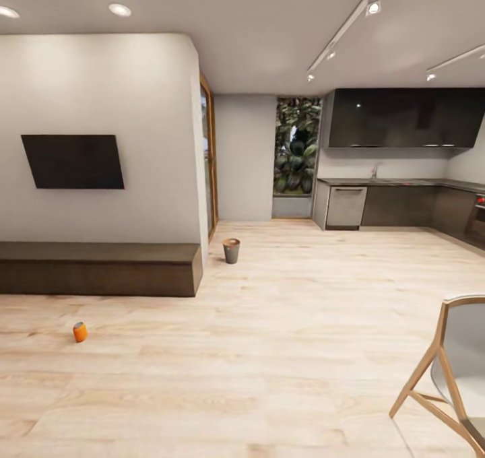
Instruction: Put the three can of soda from the living room inside the tash can in the kitchen.
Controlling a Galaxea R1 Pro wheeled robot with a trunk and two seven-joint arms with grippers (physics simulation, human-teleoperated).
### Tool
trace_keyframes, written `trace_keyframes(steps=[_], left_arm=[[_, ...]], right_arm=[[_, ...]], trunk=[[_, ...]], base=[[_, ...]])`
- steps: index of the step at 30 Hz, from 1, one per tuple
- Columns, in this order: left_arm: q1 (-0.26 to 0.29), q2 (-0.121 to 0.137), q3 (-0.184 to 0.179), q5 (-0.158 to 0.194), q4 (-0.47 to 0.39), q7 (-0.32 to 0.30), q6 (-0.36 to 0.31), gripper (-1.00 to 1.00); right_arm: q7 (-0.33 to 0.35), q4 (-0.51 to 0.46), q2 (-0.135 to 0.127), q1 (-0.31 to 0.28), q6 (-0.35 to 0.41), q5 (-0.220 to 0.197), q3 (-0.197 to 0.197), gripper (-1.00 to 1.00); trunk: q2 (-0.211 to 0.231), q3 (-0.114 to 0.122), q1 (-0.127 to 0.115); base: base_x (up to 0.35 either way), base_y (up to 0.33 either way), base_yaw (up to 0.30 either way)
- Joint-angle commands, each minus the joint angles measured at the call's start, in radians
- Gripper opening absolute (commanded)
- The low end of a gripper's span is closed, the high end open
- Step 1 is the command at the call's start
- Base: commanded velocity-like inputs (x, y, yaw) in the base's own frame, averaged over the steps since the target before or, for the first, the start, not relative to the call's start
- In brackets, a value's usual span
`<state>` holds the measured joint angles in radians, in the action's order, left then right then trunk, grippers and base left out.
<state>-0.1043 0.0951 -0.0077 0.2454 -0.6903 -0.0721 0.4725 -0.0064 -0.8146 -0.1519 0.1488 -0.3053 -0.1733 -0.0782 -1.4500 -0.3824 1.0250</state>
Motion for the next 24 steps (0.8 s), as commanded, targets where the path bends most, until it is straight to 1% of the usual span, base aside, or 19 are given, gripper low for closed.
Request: trace_keyframes(steps=[1,24], left_arm=[[0.000,0.000,0.000,0.000,0.000,0.000,0.000,1.00],[0.000,0.000,0.000,0.001,0.000,0.000,0.000,1.00]], right_arm=[[0.000,0.000,0.000,0.000,0.000,0.000,0.000,1.00],[0.000,0.000,0.000,0.000,0.000,0.000,0.000,1.00]], trunk=[[0.000,0.000,0.000],[0.000,0.000,0.000]], base=[[0.312,-0.023,0.000],[0.320,-0.003,0.000]])
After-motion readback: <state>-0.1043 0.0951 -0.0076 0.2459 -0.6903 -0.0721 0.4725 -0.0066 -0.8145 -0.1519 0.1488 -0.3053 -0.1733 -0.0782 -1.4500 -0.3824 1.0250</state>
